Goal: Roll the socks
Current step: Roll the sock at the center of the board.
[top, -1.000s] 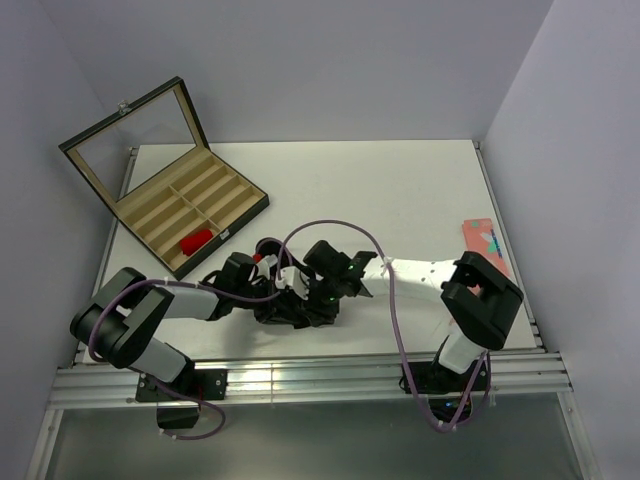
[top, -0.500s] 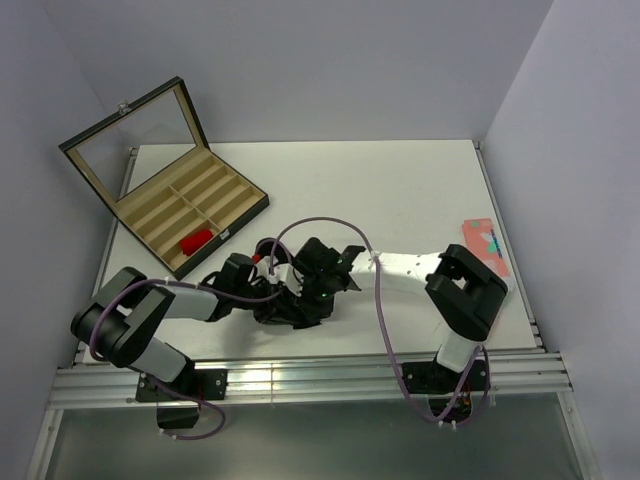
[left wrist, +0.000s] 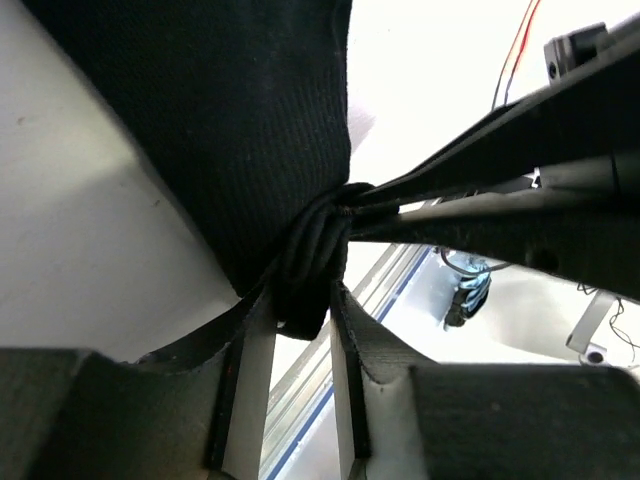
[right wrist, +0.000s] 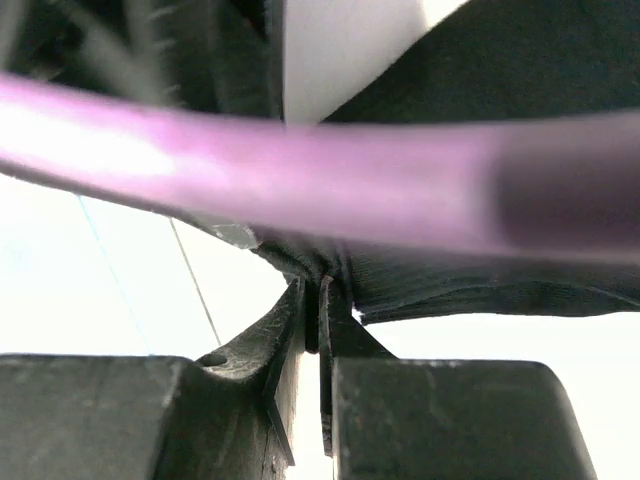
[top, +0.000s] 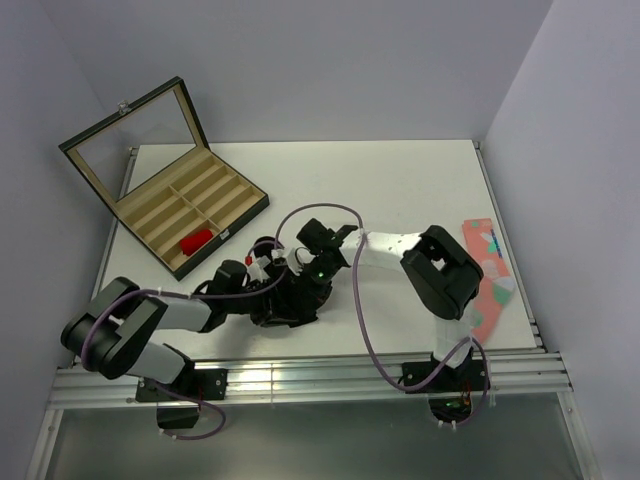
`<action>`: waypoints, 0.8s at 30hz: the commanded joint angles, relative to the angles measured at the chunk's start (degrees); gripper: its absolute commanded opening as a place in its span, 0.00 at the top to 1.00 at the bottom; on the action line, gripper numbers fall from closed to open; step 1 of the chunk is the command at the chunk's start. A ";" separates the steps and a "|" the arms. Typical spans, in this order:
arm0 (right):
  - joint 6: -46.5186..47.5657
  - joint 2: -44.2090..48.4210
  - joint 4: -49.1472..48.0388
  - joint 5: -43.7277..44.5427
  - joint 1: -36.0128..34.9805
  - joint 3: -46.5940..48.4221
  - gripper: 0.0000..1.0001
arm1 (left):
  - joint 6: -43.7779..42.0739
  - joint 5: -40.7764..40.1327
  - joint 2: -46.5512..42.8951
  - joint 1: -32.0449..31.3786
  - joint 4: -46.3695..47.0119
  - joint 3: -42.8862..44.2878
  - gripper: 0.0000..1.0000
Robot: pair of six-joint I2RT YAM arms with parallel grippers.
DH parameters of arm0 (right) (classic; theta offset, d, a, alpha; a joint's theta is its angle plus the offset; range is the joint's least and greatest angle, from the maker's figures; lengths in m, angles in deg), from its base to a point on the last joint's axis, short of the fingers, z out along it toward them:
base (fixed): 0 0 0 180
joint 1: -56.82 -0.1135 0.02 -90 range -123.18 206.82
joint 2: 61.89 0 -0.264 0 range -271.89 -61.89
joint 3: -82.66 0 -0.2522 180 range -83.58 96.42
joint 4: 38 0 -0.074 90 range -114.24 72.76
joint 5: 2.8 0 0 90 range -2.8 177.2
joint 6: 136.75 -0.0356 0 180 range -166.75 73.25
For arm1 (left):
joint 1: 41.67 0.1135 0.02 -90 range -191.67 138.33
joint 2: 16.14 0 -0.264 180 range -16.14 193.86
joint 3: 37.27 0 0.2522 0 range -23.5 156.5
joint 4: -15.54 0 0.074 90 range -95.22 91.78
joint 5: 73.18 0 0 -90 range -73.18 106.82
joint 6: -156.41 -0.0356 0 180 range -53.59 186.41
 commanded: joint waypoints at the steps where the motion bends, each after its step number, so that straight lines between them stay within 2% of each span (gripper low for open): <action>1: -4.55 -2.80 2.55 -1.33 2.11 2.49 0.93 | -1.03 -2.10 -3.47 0.05 3.89 -0.94 0.66; 10: -7.54 -5.96 3.78 1.56 3.96 3.55 0.94 | -1.73 -9.12 -11.90 0.05 2.57 -3.58 0.59; 14: -8.42 -7.28 4.22 2.01 4.31 3.90 0.94 | -3.22 -12.20 -15.43 -0.12 -0.85 -3.58 0.57; 24: -8.59 -9.21 5.19 2.10 4.66 5.13 0.95 | -6.39 -19.85 -15.44 -3.28 -3.23 -2.61 0.56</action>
